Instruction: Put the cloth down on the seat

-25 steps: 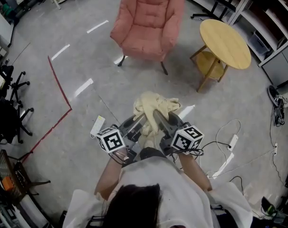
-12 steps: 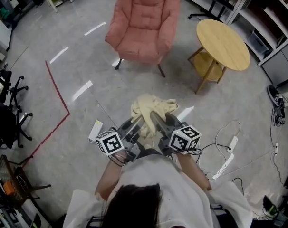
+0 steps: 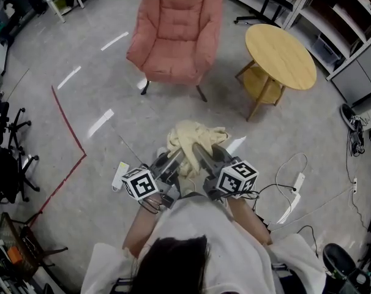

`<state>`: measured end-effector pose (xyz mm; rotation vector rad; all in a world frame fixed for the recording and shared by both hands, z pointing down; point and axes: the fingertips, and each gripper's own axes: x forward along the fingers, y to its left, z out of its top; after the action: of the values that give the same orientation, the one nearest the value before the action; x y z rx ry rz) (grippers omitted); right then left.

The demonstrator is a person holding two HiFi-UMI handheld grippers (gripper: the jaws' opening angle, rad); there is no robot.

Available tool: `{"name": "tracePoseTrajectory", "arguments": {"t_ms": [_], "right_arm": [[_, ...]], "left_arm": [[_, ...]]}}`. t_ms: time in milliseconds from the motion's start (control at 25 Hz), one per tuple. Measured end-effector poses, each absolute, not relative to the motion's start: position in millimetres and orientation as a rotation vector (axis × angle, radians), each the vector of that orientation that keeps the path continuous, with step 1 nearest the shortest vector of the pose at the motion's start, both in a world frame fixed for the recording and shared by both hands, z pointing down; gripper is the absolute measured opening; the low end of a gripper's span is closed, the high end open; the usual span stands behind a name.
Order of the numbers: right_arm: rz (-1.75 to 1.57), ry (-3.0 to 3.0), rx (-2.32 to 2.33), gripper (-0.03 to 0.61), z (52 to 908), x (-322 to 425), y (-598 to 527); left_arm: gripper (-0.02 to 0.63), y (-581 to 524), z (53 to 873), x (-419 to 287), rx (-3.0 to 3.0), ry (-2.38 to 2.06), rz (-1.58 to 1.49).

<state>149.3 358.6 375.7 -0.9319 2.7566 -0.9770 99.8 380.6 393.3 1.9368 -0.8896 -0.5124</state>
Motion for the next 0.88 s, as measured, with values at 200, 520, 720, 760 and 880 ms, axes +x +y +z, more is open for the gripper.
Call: {"name": "tracePoseTrajectory", "arguments": {"t_ms": [200,520,720,760,880], "right_arm": [[-0.933,2.734,-0.966,0.086,374,145,338],[-0.903,2.704,-1.018,0.086,370,125,273],[-0.916,2.682,-1.036,0.086,365,97,227],[-0.919,2.676,-1.037,0.087,364,92,217],[-0.925,2.661,-1.047,0.087,362,76,187]], "left_arm": [[0.103,359,392,95,1.981,-0.850,-0.492],[0.103,290,387,73,2.023,-0.797,-0.471],[0.103,244,381,45,2.029,-0.776,-0.465],[0.103,234,379,40,2.030,-0.773,-0.465],[0.103,204,378,23,2.027,-0.764,-0.471]]}}
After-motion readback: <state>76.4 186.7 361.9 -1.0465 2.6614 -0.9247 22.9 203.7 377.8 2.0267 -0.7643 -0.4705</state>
